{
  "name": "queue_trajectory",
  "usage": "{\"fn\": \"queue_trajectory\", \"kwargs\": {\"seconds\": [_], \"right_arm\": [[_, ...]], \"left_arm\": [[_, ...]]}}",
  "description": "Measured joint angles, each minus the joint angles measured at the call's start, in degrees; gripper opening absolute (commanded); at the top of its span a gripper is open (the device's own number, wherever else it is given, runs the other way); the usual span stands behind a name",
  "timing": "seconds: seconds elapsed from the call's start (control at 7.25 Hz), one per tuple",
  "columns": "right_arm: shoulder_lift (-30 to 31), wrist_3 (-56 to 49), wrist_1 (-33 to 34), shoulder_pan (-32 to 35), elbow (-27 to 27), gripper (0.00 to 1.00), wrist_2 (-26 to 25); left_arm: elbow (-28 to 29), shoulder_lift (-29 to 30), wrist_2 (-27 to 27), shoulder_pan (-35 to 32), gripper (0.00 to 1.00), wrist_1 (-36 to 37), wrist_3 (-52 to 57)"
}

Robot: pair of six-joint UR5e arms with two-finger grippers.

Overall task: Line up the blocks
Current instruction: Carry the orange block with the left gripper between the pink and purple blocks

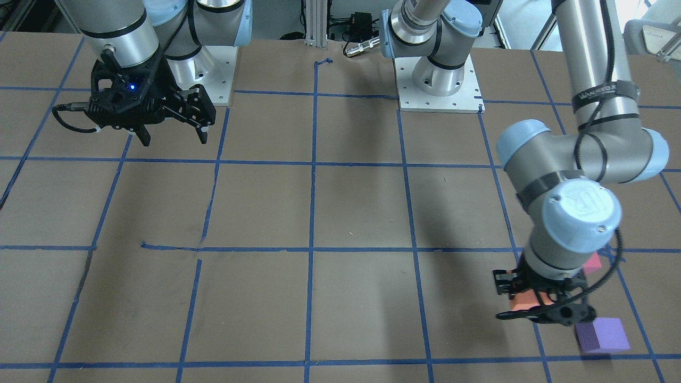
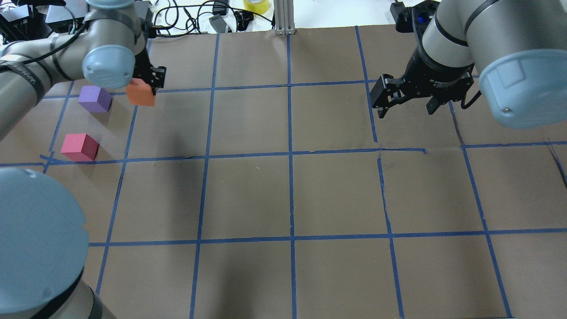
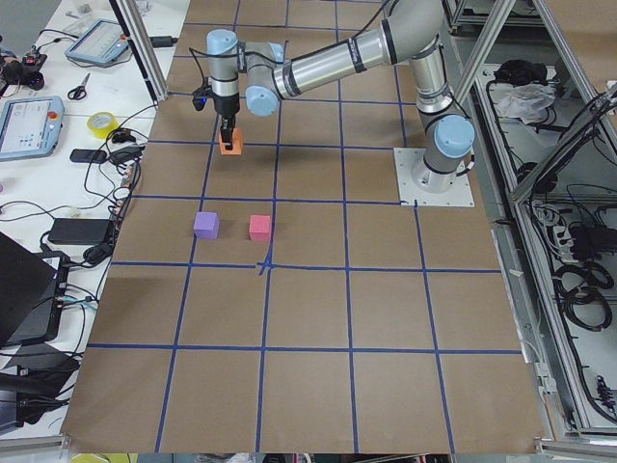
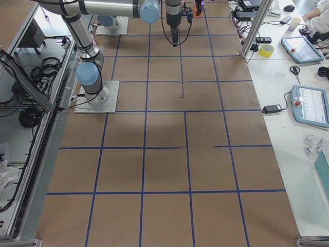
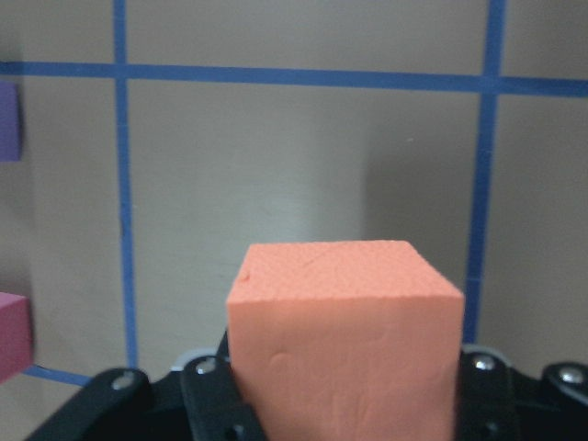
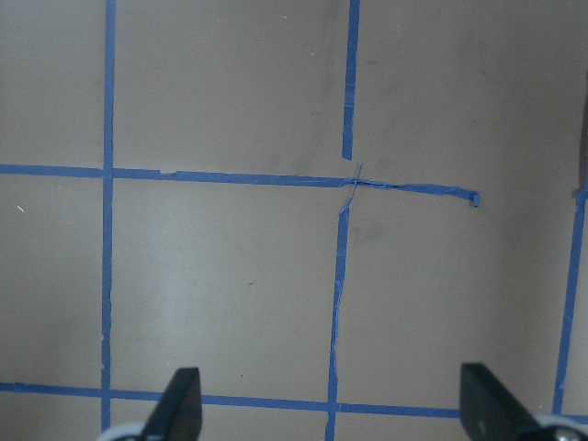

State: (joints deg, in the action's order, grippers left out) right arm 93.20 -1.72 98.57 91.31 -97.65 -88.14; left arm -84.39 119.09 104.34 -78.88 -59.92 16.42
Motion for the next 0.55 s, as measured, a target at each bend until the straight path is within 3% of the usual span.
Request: {"fn": "queue_trajectory", "kwargs": {"seconds": [0.28,0.55], "right_arm": [[0.0,0.0,-0.1,0.0,0.0,1.0,0.0],[0.0,0.1,-0.3,0.0,0.0,1.0,0.0]], "left_arm": [[0.2,3.2,-0.3,9.5,0.0,5.6,13.3],[2.2,6.3,-4.4,14.1,0.0,6.8,16.0]]}}
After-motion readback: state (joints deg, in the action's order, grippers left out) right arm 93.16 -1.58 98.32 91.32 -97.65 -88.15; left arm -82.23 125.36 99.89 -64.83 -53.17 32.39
